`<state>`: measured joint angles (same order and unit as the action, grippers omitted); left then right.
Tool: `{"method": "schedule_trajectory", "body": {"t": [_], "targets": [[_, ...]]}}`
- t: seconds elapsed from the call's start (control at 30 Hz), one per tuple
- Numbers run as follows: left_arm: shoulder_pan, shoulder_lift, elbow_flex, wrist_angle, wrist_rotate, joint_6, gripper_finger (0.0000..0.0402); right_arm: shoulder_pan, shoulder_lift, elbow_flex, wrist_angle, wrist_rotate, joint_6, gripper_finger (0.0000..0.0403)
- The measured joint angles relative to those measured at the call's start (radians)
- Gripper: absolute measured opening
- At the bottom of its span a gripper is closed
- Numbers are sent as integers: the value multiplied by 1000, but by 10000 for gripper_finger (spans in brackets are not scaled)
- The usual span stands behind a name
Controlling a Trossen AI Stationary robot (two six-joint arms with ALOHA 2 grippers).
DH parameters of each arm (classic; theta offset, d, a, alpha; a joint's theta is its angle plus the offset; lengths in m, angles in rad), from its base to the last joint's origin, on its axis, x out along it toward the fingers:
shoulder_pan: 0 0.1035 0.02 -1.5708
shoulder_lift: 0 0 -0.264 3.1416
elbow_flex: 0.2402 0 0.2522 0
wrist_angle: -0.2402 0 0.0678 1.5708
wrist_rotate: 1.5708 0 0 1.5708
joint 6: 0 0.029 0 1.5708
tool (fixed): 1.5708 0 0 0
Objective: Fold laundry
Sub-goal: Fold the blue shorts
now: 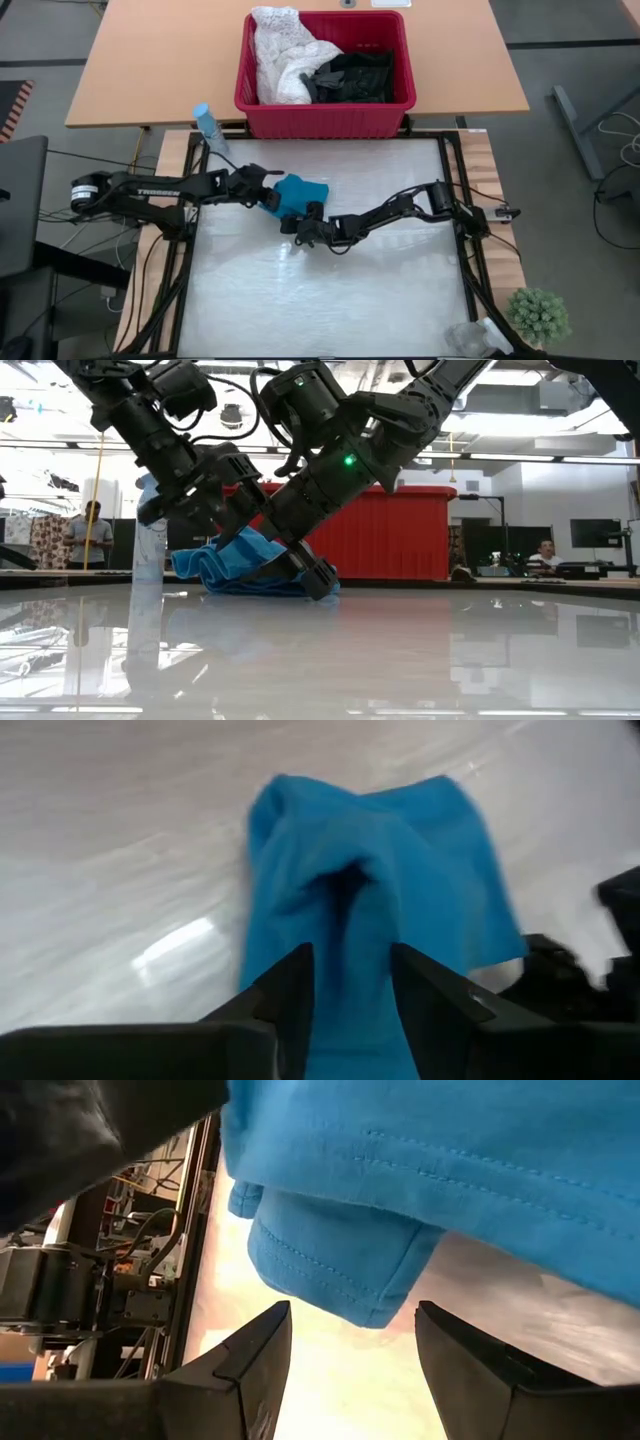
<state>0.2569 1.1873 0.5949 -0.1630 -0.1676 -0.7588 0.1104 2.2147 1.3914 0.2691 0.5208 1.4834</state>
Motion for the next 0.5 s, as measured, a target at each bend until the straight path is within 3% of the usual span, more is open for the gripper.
{"method": "schedule_trajectory", "body": {"t": [0.17, 0.4, 0.5], "targets": [[-1, 9, 0, 74, 2, -14, 146, 0, -1, 0, -5, 0, 0, 235], [0, 35, 0, 1, -3, -4, 149, -1, -1, 0, -5, 0, -11, 235], [0, 78, 0, 44, 5, -6, 149, -1, -1, 0, -1, -7, -15, 235]]}}
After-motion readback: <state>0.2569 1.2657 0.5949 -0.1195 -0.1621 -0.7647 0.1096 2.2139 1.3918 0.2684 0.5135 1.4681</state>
